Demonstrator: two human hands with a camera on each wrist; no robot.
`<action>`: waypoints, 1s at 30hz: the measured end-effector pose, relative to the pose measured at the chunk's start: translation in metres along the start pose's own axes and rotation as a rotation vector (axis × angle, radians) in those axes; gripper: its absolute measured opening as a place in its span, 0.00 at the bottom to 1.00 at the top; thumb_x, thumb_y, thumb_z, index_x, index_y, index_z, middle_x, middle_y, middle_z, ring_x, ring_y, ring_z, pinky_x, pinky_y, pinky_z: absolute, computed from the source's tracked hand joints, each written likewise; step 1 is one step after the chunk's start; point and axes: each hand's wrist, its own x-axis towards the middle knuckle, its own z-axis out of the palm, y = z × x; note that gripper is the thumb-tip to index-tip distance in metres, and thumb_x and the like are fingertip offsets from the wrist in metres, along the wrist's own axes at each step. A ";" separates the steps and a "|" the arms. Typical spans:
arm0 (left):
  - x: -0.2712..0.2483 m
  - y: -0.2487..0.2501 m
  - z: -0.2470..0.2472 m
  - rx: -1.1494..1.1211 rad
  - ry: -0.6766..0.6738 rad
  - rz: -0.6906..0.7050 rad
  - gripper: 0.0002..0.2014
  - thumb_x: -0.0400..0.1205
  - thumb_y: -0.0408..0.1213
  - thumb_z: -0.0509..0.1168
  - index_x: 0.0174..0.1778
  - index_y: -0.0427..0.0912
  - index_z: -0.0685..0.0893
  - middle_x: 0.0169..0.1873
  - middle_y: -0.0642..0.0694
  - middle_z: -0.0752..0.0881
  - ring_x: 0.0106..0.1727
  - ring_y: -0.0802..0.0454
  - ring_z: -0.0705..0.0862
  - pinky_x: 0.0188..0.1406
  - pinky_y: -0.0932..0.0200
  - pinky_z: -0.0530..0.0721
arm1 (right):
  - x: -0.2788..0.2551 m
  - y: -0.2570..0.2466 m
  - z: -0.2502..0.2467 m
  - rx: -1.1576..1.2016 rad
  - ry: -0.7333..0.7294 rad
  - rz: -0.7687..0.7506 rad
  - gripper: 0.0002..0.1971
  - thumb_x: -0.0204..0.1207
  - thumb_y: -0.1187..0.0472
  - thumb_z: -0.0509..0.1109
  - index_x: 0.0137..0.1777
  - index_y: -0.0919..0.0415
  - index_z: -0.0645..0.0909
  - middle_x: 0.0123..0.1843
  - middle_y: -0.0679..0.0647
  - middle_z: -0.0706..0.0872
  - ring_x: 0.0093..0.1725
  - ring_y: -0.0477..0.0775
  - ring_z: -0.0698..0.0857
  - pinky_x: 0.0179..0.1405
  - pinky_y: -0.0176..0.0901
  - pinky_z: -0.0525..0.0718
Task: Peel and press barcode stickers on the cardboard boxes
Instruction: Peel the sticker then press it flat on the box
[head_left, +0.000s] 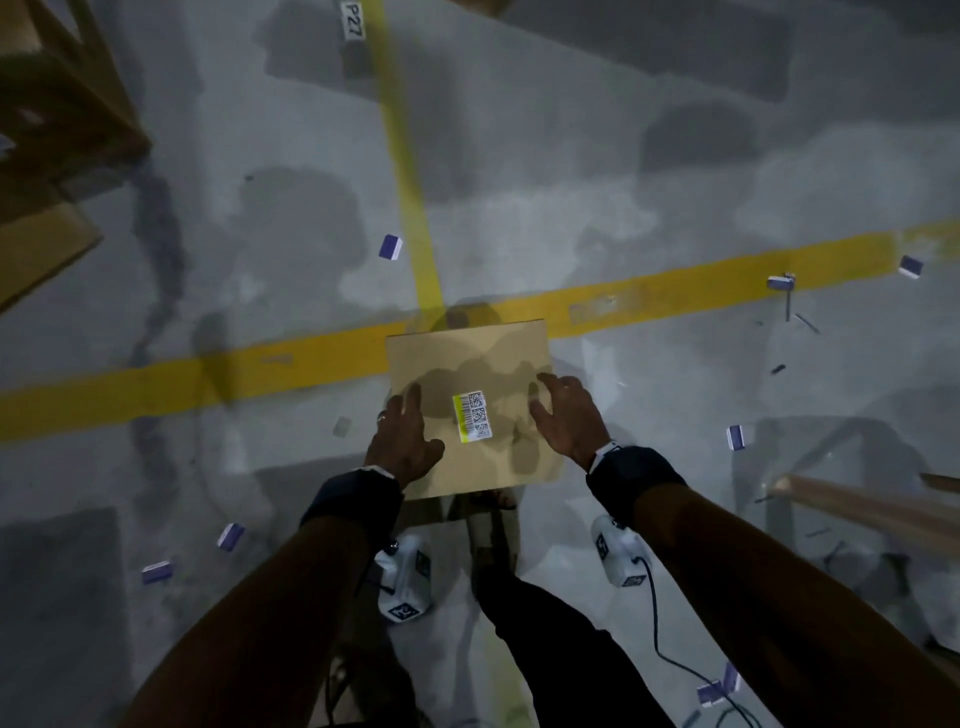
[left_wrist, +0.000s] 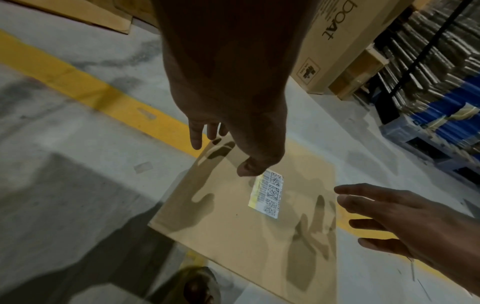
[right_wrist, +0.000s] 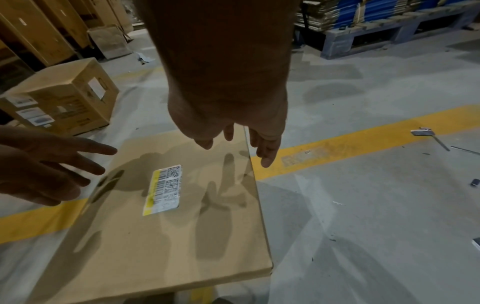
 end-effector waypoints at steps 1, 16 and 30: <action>0.005 -0.001 0.003 -0.007 0.006 -0.013 0.52 0.77 0.39 0.74 0.89 0.35 0.47 0.81 0.28 0.60 0.76 0.26 0.67 0.75 0.37 0.70 | 0.007 0.001 0.002 -0.003 -0.009 0.001 0.32 0.82 0.46 0.62 0.83 0.60 0.72 0.74 0.77 0.76 0.71 0.79 0.78 0.72 0.64 0.77; 0.015 -0.025 0.025 -0.530 0.105 -0.305 0.51 0.58 0.54 0.71 0.80 0.46 0.64 0.67 0.36 0.80 0.67 0.33 0.80 0.66 0.36 0.83 | 0.012 -0.008 0.009 0.099 -0.123 0.035 0.60 0.69 0.48 0.86 0.92 0.50 0.47 0.79 0.67 0.65 0.76 0.75 0.72 0.76 0.64 0.75; -0.167 0.052 -0.146 -0.428 0.405 -0.271 0.49 0.65 0.58 0.71 0.81 0.42 0.62 0.66 0.32 0.75 0.66 0.28 0.76 0.65 0.35 0.79 | -0.113 -0.166 -0.133 -0.008 0.011 -0.149 0.59 0.65 0.44 0.85 0.90 0.51 0.52 0.79 0.68 0.68 0.74 0.75 0.72 0.74 0.61 0.75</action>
